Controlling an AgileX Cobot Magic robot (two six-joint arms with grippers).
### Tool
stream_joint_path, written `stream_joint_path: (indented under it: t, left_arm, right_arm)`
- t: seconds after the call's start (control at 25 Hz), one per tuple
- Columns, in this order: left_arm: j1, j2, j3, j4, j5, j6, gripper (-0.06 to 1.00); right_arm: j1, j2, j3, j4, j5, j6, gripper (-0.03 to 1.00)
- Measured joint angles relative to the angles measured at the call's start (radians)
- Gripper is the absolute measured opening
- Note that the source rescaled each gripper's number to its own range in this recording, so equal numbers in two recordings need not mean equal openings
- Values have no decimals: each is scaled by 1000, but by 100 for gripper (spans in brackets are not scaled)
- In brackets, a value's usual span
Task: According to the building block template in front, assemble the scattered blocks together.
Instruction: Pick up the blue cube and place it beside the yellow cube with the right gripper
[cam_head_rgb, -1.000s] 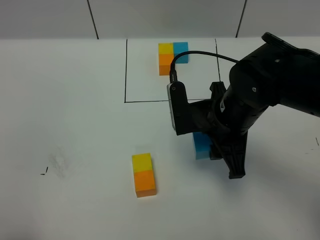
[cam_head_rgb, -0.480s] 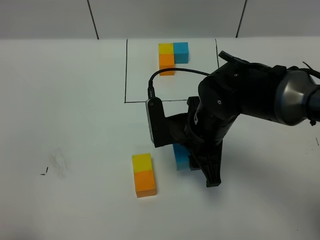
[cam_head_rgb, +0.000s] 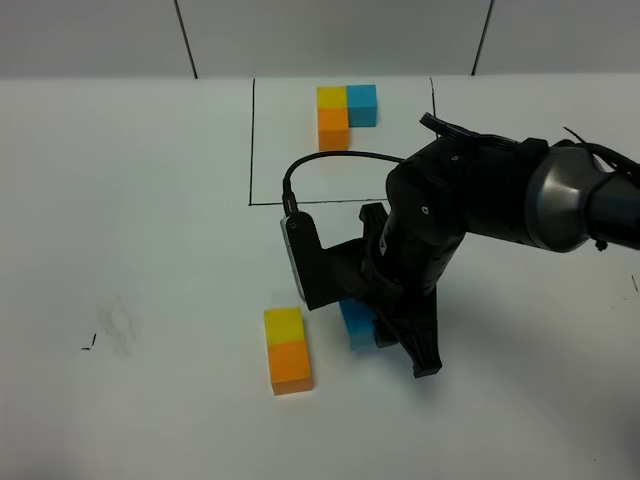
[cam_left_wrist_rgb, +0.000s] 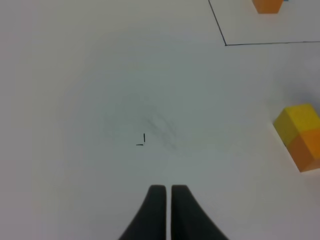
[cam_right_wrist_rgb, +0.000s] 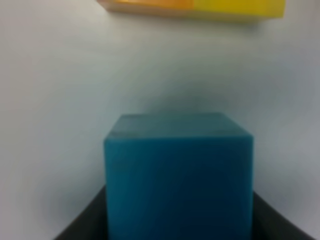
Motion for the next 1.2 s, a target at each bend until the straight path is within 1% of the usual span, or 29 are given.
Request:
stream_joint_path:
  t: [0.16, 0.52, 0.8, 1.0, 1.2]
  left_arm:
    - [0, 0, 0, 0, 0, 0, 1]
    - [0, 0, 0, 0, 0, 0, 1]
    - [0, 0, 0, 0, 0, 0, 1]
    - [0, 0, 0, 0, 0, 0, 1]
    - [0, 0, 0, 0, 0, 0, 1]
  right_arm:
    - [0, 26, -7, 17, -10, -25, 52]
    - [0, 50, -90, 20, -12, -29, 52]
    - [0, 63, -91, 20, -19, -31, 52]
    - [0, 70, -95, 28, -50, -43, 52]
    - [0, 105, -115, 44, -43, -51, 52]
